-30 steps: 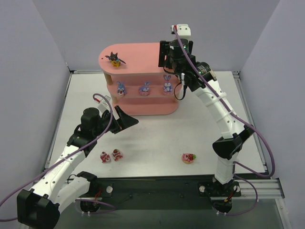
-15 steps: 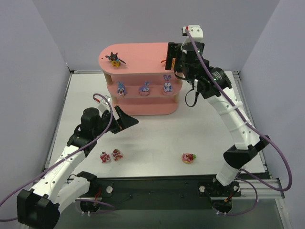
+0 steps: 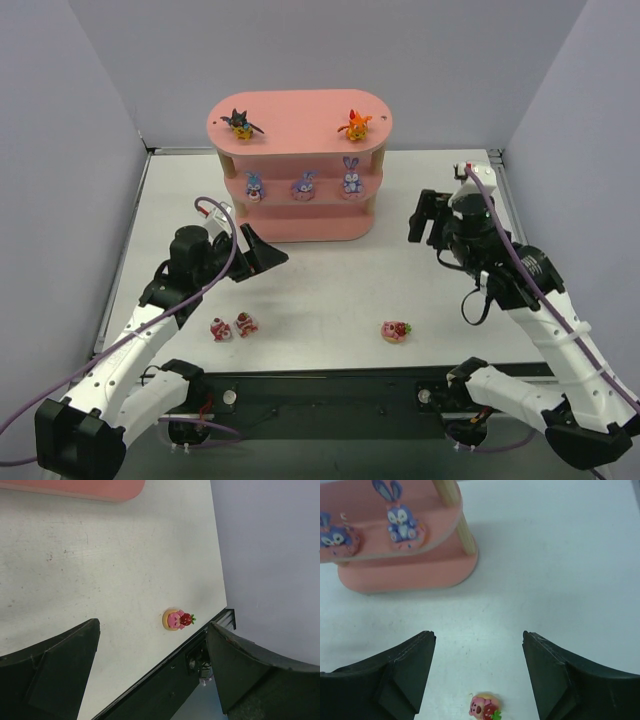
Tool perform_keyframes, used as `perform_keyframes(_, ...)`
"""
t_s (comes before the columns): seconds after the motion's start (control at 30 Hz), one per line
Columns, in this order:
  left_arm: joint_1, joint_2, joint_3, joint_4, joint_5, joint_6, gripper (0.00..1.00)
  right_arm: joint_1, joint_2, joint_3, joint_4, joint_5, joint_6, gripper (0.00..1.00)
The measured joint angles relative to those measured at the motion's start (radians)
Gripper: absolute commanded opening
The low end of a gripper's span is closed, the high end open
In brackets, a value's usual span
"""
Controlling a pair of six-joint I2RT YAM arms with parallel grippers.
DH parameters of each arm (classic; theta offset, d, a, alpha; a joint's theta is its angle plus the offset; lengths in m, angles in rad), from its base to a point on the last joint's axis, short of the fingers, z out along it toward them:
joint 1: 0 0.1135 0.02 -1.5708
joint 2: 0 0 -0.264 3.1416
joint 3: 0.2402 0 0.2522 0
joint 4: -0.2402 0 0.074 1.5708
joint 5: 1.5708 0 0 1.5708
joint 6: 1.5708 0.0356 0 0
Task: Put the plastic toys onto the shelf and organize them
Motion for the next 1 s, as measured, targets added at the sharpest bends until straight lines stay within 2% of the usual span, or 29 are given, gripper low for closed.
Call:
perform_keyframes(0.17,0.000,0.004,0.000,-0.008,0.000,0.002,0.97,-0.001,-0.112,-0.227,-0.058,-0.094,0.137,0.70)
perform_keyframes(0.4,0.000,0.012,0.000,-0.012,-0.004,0.000,0.97,0.010,-0.154,-0.510,-0.136,-0.225,0.355,0.71)
perform_keyframes(0.57,0.000,0.013,-0.010,-0.015,-0.006,-0.007,0.97,0.032,-0.154,-0.581,-0.145,-0.247,0.441,0.70)
perform_keyframes(0.73,0.000,0.013,-0.027,-0.019,-0.008,-0.013,0.97,0.032,-0.145,-0.612,-0.102,-0.273,0.454,0.69)
perform_keyframes(1.0,0.000,0.029,-0.027,-0.033,-0.011,-0.019,0.97,0.055,-0.021,-0.634,0.009,-0.323,0.443,0.68)
